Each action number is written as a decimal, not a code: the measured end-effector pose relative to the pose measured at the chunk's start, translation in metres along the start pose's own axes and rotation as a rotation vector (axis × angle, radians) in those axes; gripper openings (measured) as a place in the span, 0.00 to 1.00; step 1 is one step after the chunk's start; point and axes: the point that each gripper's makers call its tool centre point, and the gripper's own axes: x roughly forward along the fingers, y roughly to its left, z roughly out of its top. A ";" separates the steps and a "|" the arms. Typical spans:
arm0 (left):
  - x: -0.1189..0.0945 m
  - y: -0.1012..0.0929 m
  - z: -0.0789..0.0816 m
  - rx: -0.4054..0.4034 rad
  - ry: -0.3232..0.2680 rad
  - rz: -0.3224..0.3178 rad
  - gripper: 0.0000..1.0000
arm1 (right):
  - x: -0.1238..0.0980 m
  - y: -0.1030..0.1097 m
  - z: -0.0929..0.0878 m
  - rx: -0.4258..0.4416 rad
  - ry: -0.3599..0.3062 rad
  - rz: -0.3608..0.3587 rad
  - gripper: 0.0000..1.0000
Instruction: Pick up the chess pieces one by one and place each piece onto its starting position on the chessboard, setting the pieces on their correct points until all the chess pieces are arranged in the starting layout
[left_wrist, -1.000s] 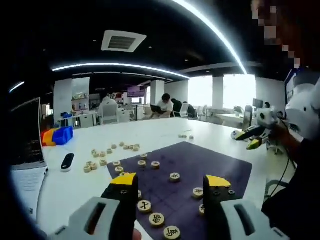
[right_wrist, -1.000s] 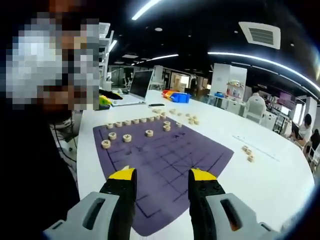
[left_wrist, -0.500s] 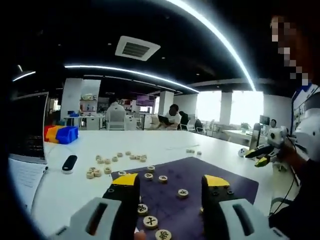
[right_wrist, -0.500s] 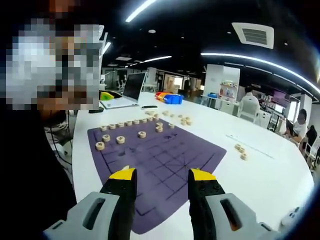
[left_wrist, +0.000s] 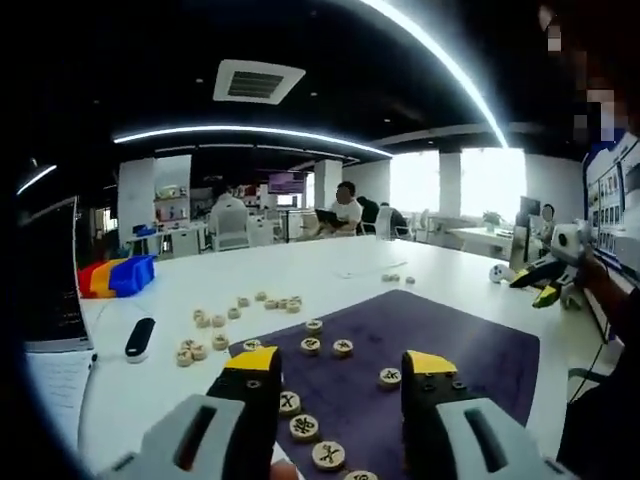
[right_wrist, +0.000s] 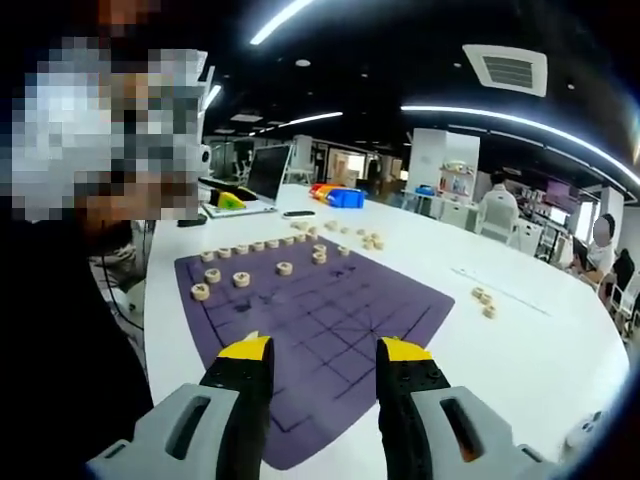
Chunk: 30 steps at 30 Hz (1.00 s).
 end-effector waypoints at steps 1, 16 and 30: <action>0.006 0.002 0.002 0.000 0.004 -0.002 0.48 | -0.001 -0.001 -0.001 0.003 0.001 -0.004 0.42; 0.116 0.073 0.016 -0.036 0.071 0.049 0.28 | -0.017 -0.013 -0.019 0.048 0.003 -0.057 0.41; 0.212 0.114 -0.038 0.047 0.274 0.078 0.28 | -0.031 -0.022 -0.029 0.080 -0.001 -0.099 0.41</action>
